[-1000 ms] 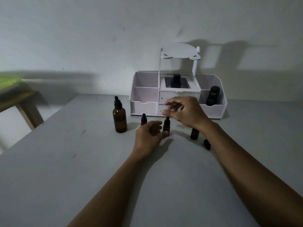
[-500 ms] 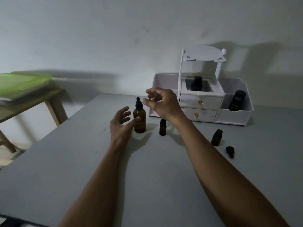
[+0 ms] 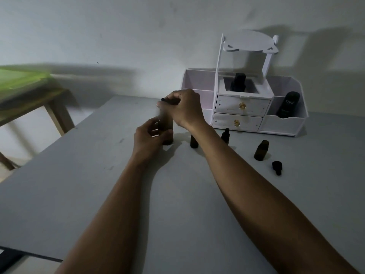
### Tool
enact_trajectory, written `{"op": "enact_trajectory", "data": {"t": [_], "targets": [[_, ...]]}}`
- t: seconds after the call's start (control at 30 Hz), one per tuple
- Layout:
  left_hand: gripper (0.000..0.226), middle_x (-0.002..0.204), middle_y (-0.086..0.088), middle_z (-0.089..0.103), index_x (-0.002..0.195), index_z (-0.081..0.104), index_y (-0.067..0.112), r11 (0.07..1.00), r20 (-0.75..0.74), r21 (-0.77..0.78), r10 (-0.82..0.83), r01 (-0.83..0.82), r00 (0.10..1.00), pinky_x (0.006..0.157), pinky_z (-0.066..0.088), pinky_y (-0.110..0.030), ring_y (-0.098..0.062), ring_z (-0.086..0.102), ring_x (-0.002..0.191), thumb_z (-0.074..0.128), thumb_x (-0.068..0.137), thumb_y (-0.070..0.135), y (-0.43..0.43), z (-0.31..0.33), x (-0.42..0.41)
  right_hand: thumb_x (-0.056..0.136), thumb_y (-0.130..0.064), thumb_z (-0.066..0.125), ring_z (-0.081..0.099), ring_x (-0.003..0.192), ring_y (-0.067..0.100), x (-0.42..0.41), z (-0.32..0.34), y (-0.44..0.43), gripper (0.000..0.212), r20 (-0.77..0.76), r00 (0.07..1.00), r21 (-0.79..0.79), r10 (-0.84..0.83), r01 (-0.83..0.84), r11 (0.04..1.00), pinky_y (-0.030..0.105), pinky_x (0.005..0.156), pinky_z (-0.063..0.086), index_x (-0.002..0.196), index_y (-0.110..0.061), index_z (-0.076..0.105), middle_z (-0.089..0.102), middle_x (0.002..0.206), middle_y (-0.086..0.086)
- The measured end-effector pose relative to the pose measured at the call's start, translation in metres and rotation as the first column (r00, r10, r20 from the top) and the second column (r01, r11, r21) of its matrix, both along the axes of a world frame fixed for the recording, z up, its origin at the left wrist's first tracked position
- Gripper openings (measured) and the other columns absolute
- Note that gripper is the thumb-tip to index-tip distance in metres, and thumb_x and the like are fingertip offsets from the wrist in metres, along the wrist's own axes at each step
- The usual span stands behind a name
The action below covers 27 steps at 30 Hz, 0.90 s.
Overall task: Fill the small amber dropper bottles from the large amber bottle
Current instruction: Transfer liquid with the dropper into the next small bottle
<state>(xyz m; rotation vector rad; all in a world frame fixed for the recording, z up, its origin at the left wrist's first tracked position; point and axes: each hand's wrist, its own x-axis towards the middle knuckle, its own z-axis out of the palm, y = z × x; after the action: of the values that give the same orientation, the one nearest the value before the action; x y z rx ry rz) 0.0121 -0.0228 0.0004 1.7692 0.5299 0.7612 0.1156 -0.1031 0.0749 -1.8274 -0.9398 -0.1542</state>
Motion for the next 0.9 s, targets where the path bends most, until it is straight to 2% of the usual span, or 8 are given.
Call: {"op": "enact_trajectory", "data": {"t": [0.17, 0.43, 0.57, 0.67, 0.8, 0.9], "targets": [[0.063, 0.124, -0.007, 0.069, 0.139, 0.057, 0.018, 1.000, 0.002, 0.001, 0.000, 0.000, 1.000, 0.093, 0.058, -0.045, -0.021, 0.069, 0.108, 0.081, 0.080, 0.018, 0.002, -0.002, 0.001, 0.080, -0.017, 0.080, 0.071, 0.067, 0.013, -0.001, 0.003, 0.005, 0.009, 0.066, 0.997, 0.028, -0.034, 0.033, 0.999, 0.030, 0.075, 0.060, 0.076, -0.008, 0.080, 0.077, 0.074, 0.004], [0.064, 0.129, -0.010, 0.066, 0.141, 0.055, 0.017, 1.000, -0.010, -0.005, 0.009, -0.009, 1.000, 0.096, 0.056, -0.048, -0.025, 0.067, 0.111, 0.080, 0.082, 0.016, 0.001, 0.000, 0.002, 0.080, -0.015, 0.079, 0.070, 0.066, 0.013, -0.001, 0.003, 0.007, 0.010, 0.059, 0.997, 0.050, -0.046, 0.043, 0.998, 0.031, 0.074, 0.061, 0.075, -0.007, 0.079, 0.077, 0.073, 0.005], [0.061, 0.121, -0.002, 0.068, 0.138, 0.058, 0.021, 1.000, 0.006, -0.015, -0.006, 0.006, 1.000, 0.087, 0.056, -0.031, -0.012, 0.067, 0.101, 0.080, 0.082, 0.015, 0.001, -0.001, 0.001, 0.082, -0.018, 0.079, 0.072, 0.064, 0.005, 0.001, 0.017, 0.002, 0.011, 0.027, 1.000, 0.126, 0.004, -0.008, 0.992, 0.027, 0.076, 0.061, 0.079, -0.007, 0.079, 0.076, 0.070, 0.000], [0.063, 0.118, 0.000, 0.066, 0.139, 0.056, 0.023, 1.000, 0.002, -0.016, -0.010, 0.010, 1.000, 0.084, 0.052, -0.023, -0.005, 0.064, 0.097, 0.080, 0.081, 0.015, 0.001, 0.000, 0.001, 0.084, -0.017, 0.077, 0.070, 0.061, -0.003, 0.004, 0.039, -0.004, 0.012, 0.032, 0.999, 0.200, 0.042, -0.047, 0.979, 0.018, 0.073, 0.058, 0.081, -0.006, 0.077, 0.074, 0.067, -0.005], [0.078, 0.125, -0.003, 0.065, 0.143, 0.051, 0.029, 1.000, 0.026, -0.013, 0.013, -0.013, 1.000, 0.089, 0.050, -0.026, -0.010, 0.064, 0.105, 0.083, 0.072, 0.036, -0.002, 0.001, -0.001, 0.087, -0.019, 0.074, 0.073, 0.065, 0.002, 0.006, 0.072, -0.016, 0.015, 0.033, 0.999, 0.340, 0.033, -0.043, 0.939, 0.032, 0.077, 0.062, 0.085, -0.004, 0.074, 0.075, 0.070, -0.003], [0.070, 0.128, -0.006, 0.065, 0.140, 0.051, 0.030, 0.982, 0.149, 0.040, 0.177, -0.185, 0.973, 0.096, 0.050, -0.036, -0.017, 0.061, 0.116, 0.074, 0.075, 0.045, -0.014, 0.007, -0.004, 0.089, -0.018, 0.072, 0.073, 0.066, 0.004, 0.010, 0.094, -0.038, 0.015, 0.027, 0.999, 0.415, 0.022, -0.031, 0.909, 0.024, 0.064, 0.059, 0.089, -0.003, 0.072, 0.074, 0.072, -0.001]]}}
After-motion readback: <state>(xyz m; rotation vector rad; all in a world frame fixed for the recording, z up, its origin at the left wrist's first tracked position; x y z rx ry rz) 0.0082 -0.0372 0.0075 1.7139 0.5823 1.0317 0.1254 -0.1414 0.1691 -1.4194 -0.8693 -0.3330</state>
